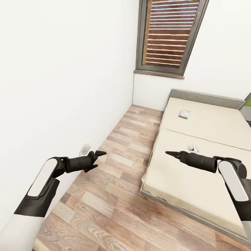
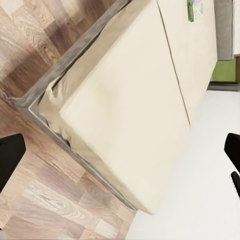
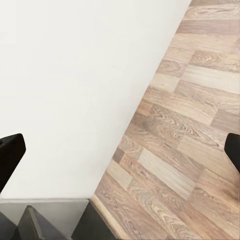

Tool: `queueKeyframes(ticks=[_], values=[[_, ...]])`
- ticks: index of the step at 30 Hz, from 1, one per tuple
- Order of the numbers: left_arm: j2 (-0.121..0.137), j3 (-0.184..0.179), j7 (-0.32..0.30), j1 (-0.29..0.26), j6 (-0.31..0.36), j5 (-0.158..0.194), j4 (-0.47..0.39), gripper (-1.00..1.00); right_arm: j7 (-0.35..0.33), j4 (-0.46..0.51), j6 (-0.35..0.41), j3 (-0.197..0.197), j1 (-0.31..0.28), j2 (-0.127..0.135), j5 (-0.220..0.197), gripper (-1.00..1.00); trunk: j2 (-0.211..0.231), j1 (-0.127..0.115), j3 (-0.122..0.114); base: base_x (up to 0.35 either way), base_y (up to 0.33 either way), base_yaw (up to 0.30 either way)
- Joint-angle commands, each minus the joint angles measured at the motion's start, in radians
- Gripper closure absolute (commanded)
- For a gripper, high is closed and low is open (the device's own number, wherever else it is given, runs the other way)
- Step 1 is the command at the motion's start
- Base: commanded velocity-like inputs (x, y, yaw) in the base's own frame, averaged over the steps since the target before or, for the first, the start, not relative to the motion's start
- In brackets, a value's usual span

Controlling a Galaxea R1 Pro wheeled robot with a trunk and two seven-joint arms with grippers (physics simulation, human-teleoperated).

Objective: Put all the toys in the child's room - the three board games (two on the bed and one on the table), the two jigsaw puzzles on the table, and the tennis ball on the table - inside the toy box on the table in the child's room.

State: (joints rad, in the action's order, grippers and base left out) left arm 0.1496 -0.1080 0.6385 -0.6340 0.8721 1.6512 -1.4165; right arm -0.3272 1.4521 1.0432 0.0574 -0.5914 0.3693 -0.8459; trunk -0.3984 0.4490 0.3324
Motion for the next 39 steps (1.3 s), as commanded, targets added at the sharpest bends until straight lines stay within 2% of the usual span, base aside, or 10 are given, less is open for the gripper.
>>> queueKeyframes(ticks=[1, 16, 39], values=[[0.001, -0.001, 0.01, -0.001, -0.001, 0.01, -0.001, -1.0, -0.01, 0.006, 0.004, 0.002, 0.0, -0.001, 0.01, -1.0, -0.002, 0.001, 0.0, 0.285, 0.0, 0.0], [0.001, -0.001, 0.01, 0.0, 0.0, 0.01, -0.001, -1.0, -0.01, 0.072, 0.004, 0.006, 0.027, -0.002, 0.01, -1.0, -0.002, 0.001, -0.024, 0.264, 0.0, -0.005], [0.0, -0.001, 0.01, 0.001, -0.002, 0.01, -0.001, -1.0, -0.01, 0.075, 0.004, 0.005, 0.029, -0.001, 0.007, -1.0, -0.002, 0.001, -0.06, 0.027, 0.0, -0.145]])
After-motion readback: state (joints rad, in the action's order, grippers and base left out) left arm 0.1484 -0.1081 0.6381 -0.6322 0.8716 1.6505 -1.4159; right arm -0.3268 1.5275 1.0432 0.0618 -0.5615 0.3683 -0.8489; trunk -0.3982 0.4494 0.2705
